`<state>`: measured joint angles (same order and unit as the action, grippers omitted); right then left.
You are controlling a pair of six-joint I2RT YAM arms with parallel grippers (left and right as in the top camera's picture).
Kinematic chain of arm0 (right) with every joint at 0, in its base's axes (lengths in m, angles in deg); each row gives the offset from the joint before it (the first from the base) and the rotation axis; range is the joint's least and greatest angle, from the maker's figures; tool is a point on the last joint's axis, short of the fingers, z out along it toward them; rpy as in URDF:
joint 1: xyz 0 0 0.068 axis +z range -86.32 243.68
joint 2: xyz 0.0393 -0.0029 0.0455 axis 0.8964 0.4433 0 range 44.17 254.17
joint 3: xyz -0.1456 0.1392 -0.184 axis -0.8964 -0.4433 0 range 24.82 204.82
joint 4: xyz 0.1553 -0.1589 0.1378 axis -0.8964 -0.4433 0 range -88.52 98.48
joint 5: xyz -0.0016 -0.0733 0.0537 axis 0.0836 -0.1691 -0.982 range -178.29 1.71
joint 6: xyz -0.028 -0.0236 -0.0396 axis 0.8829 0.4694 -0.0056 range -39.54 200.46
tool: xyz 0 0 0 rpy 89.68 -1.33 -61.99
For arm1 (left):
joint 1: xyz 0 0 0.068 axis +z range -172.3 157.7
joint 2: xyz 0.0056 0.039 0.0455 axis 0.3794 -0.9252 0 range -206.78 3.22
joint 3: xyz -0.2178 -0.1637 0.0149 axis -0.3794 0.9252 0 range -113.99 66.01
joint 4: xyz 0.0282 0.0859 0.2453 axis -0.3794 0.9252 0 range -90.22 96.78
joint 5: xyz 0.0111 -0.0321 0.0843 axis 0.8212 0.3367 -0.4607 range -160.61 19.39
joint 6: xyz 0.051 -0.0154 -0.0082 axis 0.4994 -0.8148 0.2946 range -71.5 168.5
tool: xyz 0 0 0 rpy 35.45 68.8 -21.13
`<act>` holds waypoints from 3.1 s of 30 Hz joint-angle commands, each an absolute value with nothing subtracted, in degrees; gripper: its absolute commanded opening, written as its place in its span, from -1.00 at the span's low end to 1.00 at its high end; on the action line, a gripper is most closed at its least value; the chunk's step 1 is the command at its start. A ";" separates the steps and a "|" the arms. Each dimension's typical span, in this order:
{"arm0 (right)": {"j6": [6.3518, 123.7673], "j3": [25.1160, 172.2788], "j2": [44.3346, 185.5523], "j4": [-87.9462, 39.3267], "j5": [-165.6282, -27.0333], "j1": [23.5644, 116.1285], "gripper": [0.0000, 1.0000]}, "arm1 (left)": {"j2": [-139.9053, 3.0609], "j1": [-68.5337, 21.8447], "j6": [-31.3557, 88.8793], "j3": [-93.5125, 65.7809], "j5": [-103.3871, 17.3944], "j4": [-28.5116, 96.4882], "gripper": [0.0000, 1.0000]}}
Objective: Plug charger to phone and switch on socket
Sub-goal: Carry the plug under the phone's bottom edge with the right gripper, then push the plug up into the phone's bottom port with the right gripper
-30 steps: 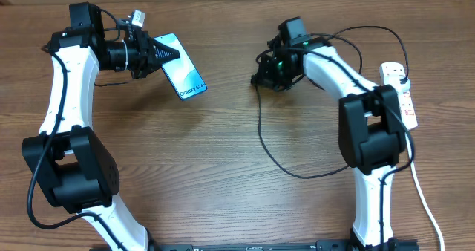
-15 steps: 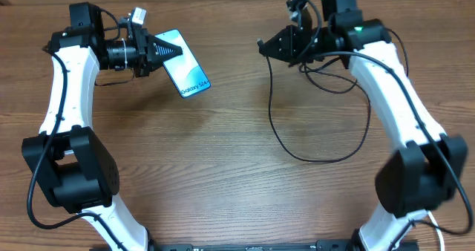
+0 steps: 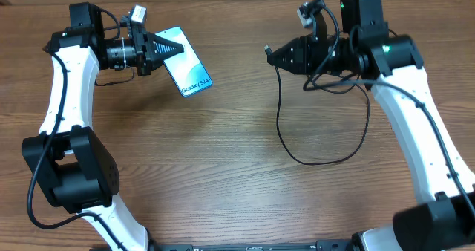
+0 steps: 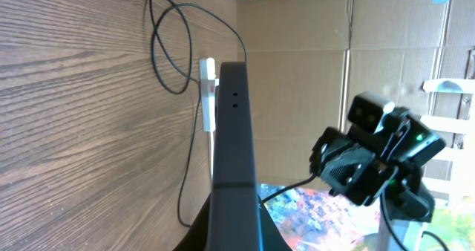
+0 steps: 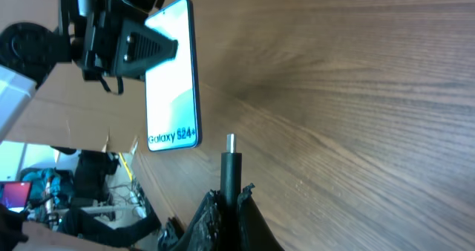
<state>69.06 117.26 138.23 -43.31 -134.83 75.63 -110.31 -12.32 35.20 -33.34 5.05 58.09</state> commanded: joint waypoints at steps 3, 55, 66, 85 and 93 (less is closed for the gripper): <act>63.16 104.83 129.53 -34.46 -135.95 75.17 -0.92 | -110.29 -13.00 35.92 -33.14 8.98 58.04 -0.92; 30.72 80.30 121.97 10.39 -132.01 89.14 -0.92 | -110.29 -21.54 -3.03 -33.14 11.69 23.05 -0.92; 30.70 80.30 121.97 10.39 -132.03 89.14 -0.92 | -110.29 -23.27 -3.47 -33.14 10.42 20.75 -0.91; 30.72 80.30 121.97 10.61 -132.03 89.14 -0.92 | -110.29 -24.14 -3.79 -33.14 16.28 18.72 -0.92; 30.72 80.30 121.97 10.67 -132.27 89.14 -0.92 | -110.29 -24.58 -3.68 -33.14 16.26 18.52 -0.91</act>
